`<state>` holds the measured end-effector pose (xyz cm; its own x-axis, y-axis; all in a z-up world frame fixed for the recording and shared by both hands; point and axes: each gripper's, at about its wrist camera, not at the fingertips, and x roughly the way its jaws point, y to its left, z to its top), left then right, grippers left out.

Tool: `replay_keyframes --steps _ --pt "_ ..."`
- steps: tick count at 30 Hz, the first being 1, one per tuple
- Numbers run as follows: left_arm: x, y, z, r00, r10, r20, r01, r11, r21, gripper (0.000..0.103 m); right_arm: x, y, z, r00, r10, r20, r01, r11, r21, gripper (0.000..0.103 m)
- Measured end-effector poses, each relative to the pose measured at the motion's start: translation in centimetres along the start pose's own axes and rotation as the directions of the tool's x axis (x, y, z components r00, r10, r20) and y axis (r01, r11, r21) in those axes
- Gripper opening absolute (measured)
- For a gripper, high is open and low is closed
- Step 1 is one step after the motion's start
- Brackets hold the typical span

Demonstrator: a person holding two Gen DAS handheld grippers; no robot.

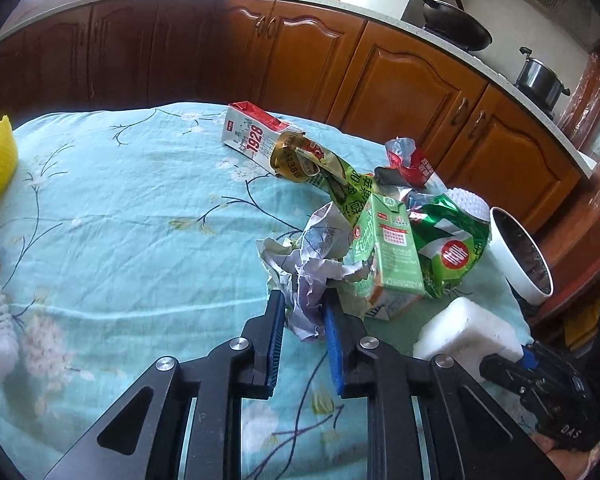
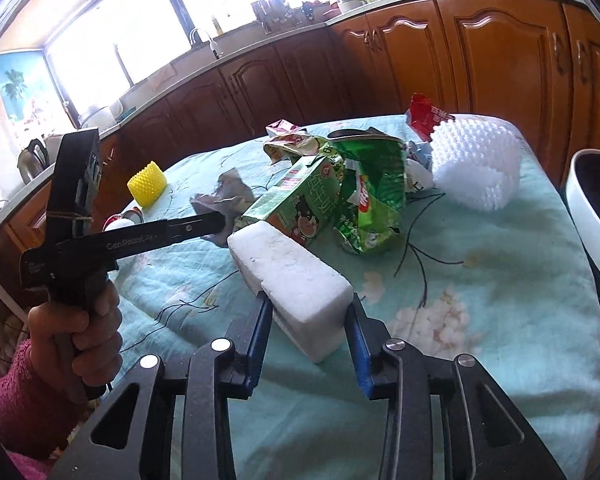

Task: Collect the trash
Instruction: 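Grasp the crumpled foil paper with the left tool while the right tool grasps the white foam block, then carry the foil paper and foam block with both tools over the bin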

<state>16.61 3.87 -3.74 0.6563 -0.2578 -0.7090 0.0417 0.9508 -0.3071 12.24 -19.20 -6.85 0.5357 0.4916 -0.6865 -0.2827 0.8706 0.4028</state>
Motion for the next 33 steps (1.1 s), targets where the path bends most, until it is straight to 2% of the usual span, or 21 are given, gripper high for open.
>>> replay_keyframes --steps 4,8,15,21,33 --pt "-1.9 -1.3 -1.6 1.0 -0.031 0.003 0.031 0.999 0.016 0.018 -2.3 -1.9 -1.2 0.998 -0.046 0.04 0.043 0.997 0.071 0.037" --pt "-2.6 -4.3 -2.8 0.996 -0.087 -0.02 0.088 0.993 0.083 0.018 -4.4 -3.8 -1.9 0.992 -0.101 0.081 0.088 0.985 0.15 0.036" --pt "-2.2 -9.0 -3.3 0.984 -0.168 -0.061 0.176 0.97 0.171 0.018 -8.1 -5.4 -2.3 0.97 -0.2 0.136 0.173 0.967 0.187 0.036" --pt "-0.3 -11.8 -2.7 0.979 -0.185 -0.089 0.2 0.958 0.207 0.018 -9.5 -7.1 -2.6 0.952 -0.266 0.15 0.229 0.947 0.226 0.036" --pt "3.8 -17.3 -1.1 0.971 -0.209 -0.116 0.233 0.933 0.274 0.018 -12.2 -10.7 -3.1 0.924 -0.347 0.162 0.292 0.912 0.288 0.036"
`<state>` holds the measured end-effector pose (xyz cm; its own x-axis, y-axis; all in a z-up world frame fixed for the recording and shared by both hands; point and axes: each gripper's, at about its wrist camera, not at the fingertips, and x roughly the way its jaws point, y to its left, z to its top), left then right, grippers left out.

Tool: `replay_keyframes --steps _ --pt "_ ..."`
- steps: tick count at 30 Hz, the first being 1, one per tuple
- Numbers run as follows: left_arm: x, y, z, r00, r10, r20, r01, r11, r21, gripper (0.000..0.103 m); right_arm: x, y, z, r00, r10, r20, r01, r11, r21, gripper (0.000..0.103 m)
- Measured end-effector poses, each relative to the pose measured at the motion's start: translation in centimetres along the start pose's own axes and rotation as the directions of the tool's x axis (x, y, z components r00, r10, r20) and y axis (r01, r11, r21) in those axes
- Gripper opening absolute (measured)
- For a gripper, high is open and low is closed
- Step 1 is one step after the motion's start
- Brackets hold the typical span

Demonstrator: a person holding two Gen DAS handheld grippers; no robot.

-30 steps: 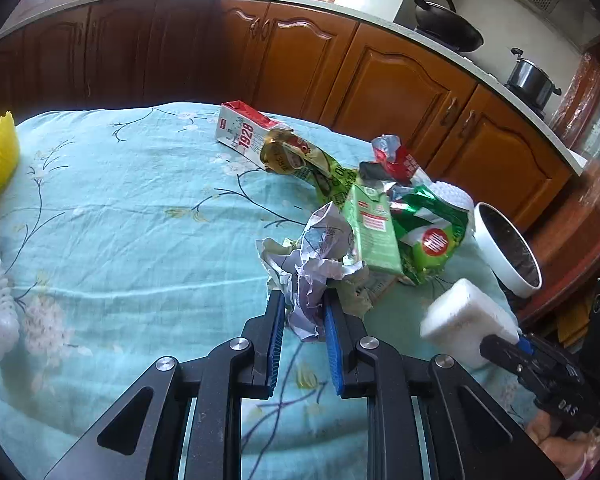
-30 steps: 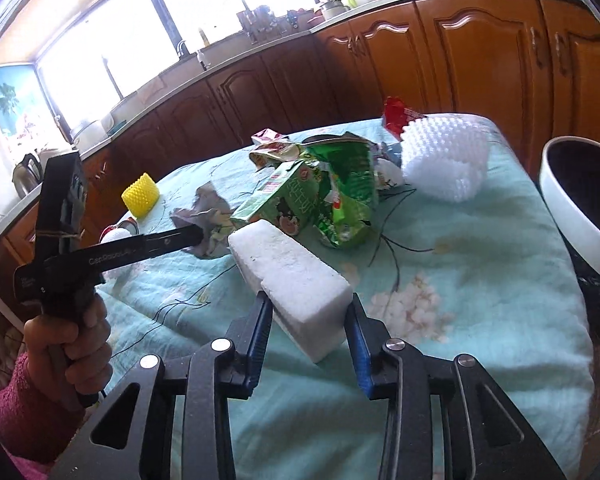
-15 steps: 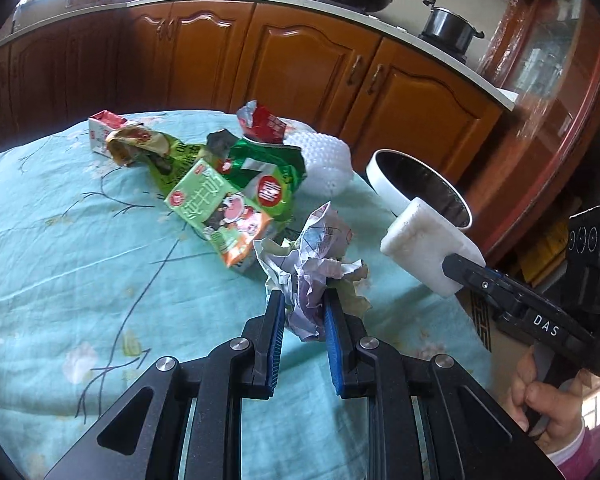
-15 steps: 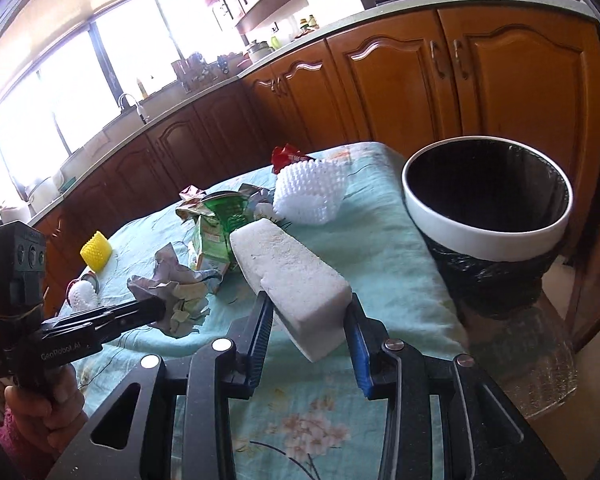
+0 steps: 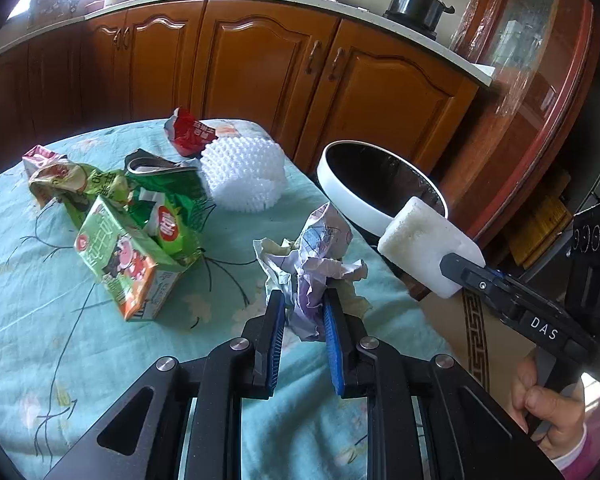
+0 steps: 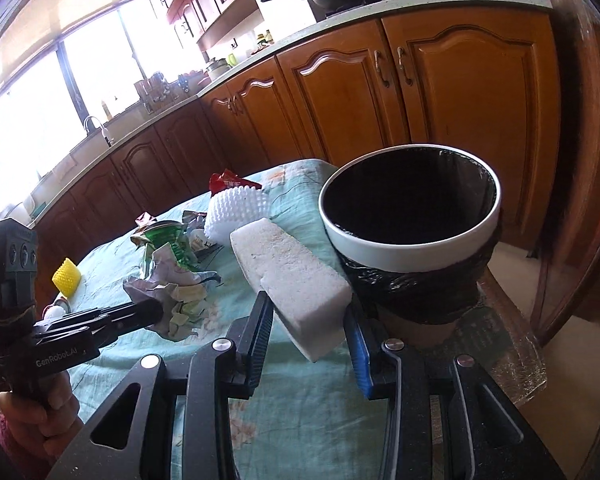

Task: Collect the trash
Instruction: 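Carry the foil paper and foam block with both tools over the bin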

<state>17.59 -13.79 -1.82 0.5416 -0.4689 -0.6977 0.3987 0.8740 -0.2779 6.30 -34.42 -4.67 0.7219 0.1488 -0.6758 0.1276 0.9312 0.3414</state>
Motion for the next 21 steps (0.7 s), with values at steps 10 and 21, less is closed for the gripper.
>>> replay_keyframes --steps 10,21 --pt "3.8 -2.5 2.4 1.0 -0.029 -0.012 0.029 0.998 0.047 0.018 -0.2 -2.7 1.6 0.999 -0.051 0.016 0.051 0.998 0.036 0.036" --pt "6.2 -3.3 4.1 0.999 -0.044 -0.015 0.045 0.997 0.07 0.018 0.3 -5.3 3.9 0.994 -0.1 0.041 0.097 0.993 0.063 0.036"
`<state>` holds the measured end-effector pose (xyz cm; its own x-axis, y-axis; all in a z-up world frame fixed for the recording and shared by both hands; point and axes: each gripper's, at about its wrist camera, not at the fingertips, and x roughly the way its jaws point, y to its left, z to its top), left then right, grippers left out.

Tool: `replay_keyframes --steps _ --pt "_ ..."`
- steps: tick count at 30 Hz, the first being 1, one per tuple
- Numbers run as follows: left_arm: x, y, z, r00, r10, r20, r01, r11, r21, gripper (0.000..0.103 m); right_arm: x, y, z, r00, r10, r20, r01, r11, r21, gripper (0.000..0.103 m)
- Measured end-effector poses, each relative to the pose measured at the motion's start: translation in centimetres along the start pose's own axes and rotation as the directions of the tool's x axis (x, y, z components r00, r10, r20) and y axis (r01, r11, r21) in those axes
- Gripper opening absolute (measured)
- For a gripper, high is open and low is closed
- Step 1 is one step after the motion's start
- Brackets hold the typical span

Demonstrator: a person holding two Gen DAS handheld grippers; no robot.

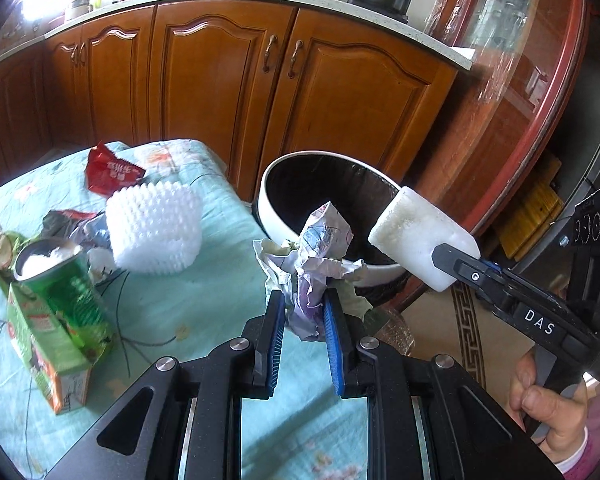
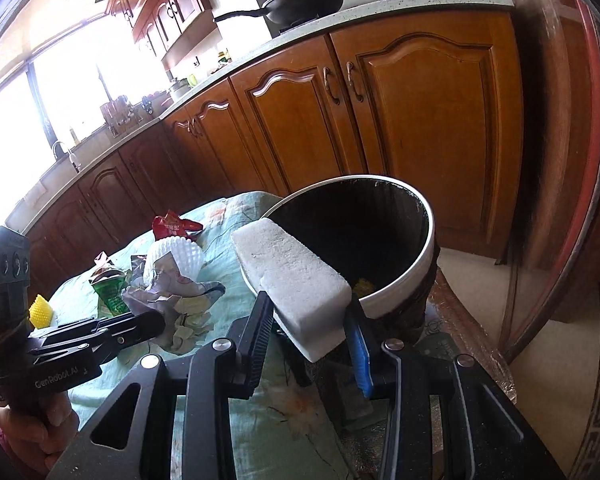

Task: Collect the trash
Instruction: 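Carry the foil paper and foam block with both tools over the bin, then open both tools to drop the foil paper and foam block into the bin, then move both open tools back toward the milk carton and green can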

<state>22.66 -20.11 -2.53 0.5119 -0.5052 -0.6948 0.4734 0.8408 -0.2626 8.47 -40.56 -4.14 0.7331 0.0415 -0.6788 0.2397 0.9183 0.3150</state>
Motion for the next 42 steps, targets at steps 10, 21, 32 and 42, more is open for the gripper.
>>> replay_keyframes --steps 10,21,32,42 --pt "4.2 -0.7 3.5 1.0 0.001 -0.01 -0.001 1.0 0.01 0.018 1.7 -1.7 2.6 0.999 -0.046 0.002 0.046 0.999 -0.005 0.036" --pt "8.0 -1.5 5.7 0.999 0.008 -0.037 -0.007 1.0 0.025 0.019 3.9 -3.5 3.9 0.996 -0.085 -0.03 0.085 0.996 -0.007 0.036" --pt "9.9 -1.5 6.6 0.998 0.023 -0.058 -0.024 1.0 -0.003 0.058 6.0 -4.3 5.5 0.994 -0.09 -0.057 0.089 0.996 -0.026 0.05" --pt "5.2 0.1 2.6 0.999 0.046 -0.004 -0.046 0.998 -0.047 0.068 4.5 -4.2 3.5 0.999 -0.042 -0.035 0.043 0.998 0.042 0.076"
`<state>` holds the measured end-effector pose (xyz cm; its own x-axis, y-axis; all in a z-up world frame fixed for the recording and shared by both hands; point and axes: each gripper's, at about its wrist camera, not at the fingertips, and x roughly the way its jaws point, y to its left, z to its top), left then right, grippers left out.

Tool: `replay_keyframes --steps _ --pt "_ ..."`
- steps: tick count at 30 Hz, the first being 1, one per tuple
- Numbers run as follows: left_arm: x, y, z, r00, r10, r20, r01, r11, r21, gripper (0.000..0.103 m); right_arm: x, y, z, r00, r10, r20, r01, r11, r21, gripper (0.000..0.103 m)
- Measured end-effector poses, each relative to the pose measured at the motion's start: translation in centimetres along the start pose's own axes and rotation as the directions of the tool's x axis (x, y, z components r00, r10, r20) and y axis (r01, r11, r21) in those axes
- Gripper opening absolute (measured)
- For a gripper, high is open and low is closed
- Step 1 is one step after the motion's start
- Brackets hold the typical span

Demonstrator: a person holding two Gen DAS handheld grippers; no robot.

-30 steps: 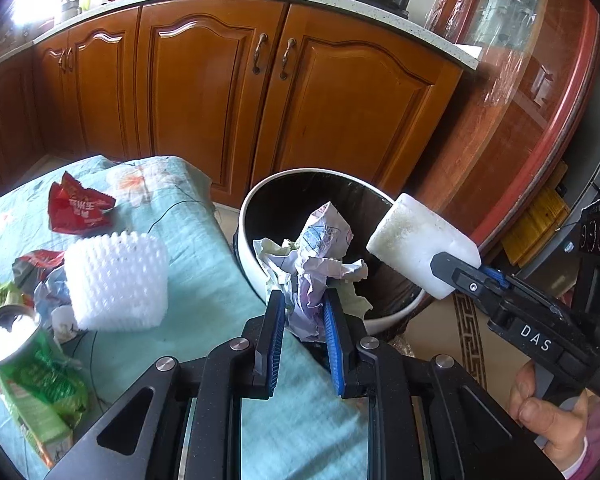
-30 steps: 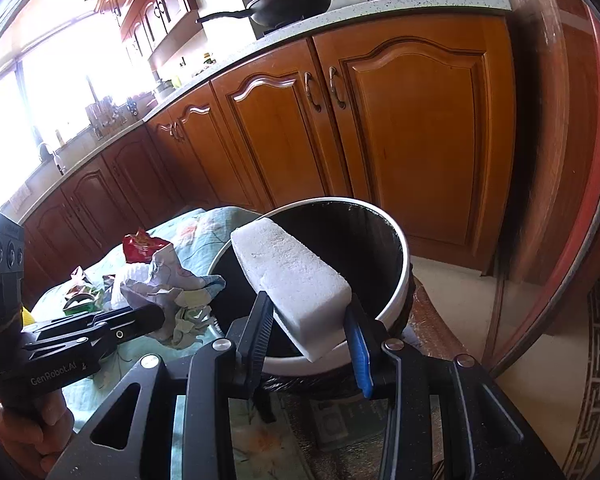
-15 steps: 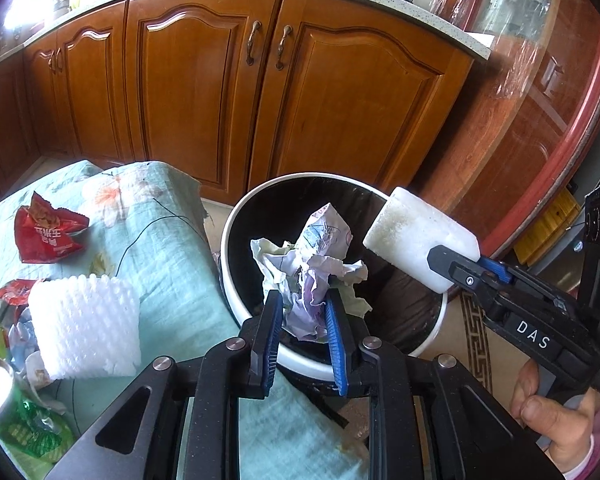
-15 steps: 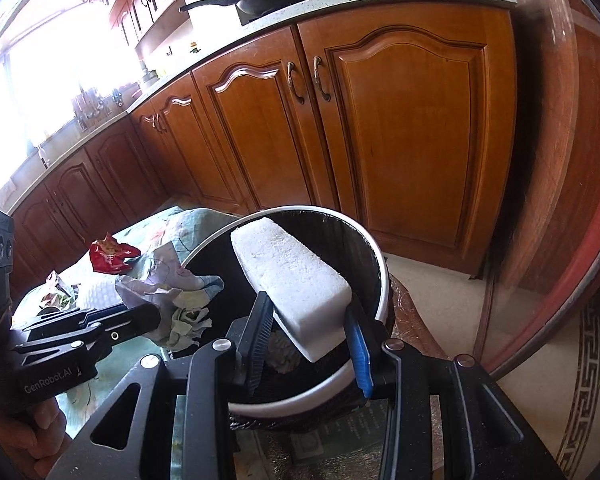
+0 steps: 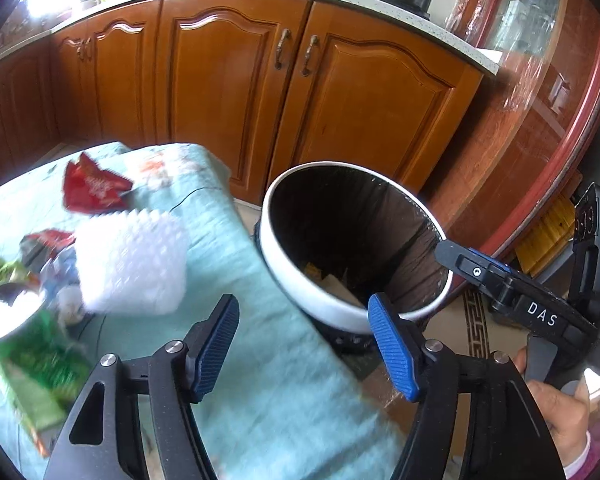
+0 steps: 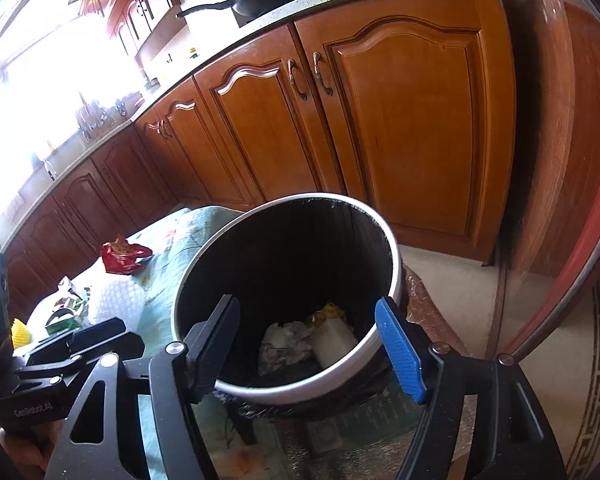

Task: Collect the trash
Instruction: 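Move both open tools back toward the milk carton and green can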

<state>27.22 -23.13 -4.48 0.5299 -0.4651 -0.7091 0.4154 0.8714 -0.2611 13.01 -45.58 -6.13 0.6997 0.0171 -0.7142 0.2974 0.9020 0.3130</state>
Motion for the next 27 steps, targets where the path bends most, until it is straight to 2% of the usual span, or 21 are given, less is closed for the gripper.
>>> replay_keyframes --steps 4,10,19,27 --pt "-2.2 1.6 -2.1 1.0 0.006 0.009 -0.005 0.999 -0.039 0.069 -1.0 0.9 -1.5 0.999 0.037 0.014 -0.037 0.999 0.018 0.085" --pt "-5.9 3.9 -5.2 0.999 0.035 0.017 -0.034 0.996 -0.086 0.069 -1.7 3.0 -3.8 0.996 0.094 0.004 -0.094 0.995 0.042 0.085" --pt "-11.1 7.8 -8.8 0.997 0.075 0.02 -0.07 0.98 -0.186 0.069 -2.1 6.8 -6.0 0.988 0.152 -0.03 -0.152 0.988 0.019 0.085" --pt "-13.5 11.0 -10.1 0.994 0.111 0.018 -0.102 0.956 -0.276 0.069 -1.5 10.0 -7.9 0.977 0.2 -0.076 -0.201 0.98 -0.011 0.085"
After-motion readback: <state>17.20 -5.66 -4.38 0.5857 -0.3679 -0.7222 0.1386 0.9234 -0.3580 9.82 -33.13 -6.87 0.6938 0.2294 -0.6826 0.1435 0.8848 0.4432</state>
